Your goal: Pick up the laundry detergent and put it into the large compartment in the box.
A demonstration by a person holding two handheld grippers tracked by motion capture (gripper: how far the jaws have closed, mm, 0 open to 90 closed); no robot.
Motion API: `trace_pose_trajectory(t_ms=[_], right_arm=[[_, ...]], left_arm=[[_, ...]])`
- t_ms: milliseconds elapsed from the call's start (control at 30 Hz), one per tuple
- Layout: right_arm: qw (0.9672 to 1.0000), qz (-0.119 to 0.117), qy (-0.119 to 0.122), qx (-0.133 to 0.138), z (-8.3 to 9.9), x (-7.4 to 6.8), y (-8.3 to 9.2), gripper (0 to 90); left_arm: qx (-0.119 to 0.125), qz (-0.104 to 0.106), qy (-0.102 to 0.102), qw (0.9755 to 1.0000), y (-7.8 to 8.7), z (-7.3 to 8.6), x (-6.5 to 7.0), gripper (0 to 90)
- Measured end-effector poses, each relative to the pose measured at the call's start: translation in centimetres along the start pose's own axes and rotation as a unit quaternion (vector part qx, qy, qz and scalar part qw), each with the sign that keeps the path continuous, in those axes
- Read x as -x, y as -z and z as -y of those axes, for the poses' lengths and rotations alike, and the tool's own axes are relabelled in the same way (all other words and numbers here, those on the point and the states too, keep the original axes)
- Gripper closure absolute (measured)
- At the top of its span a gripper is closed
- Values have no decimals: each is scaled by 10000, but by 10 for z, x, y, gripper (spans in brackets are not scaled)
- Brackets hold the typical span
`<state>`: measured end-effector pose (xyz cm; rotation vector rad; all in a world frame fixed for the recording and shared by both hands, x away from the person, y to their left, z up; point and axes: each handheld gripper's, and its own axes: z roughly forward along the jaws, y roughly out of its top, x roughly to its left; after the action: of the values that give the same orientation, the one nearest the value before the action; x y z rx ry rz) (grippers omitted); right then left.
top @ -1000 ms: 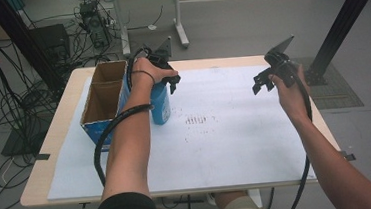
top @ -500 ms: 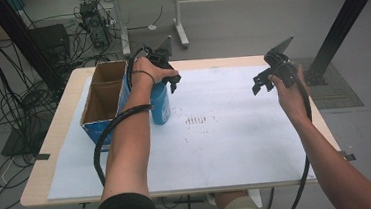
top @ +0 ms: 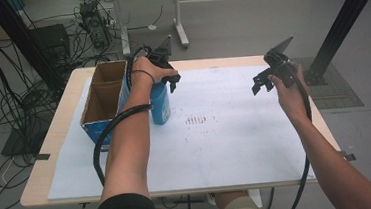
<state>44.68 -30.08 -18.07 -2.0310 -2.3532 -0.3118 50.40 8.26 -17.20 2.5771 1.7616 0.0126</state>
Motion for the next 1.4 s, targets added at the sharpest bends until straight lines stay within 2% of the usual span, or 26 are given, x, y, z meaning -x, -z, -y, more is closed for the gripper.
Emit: trace_pose_trajectory(t_ms=[1400], right_arm=[[10000,27,55,5,0,-3,0,64]], left_arm=[[18,-28,-15,10000,1,0,1,68]])
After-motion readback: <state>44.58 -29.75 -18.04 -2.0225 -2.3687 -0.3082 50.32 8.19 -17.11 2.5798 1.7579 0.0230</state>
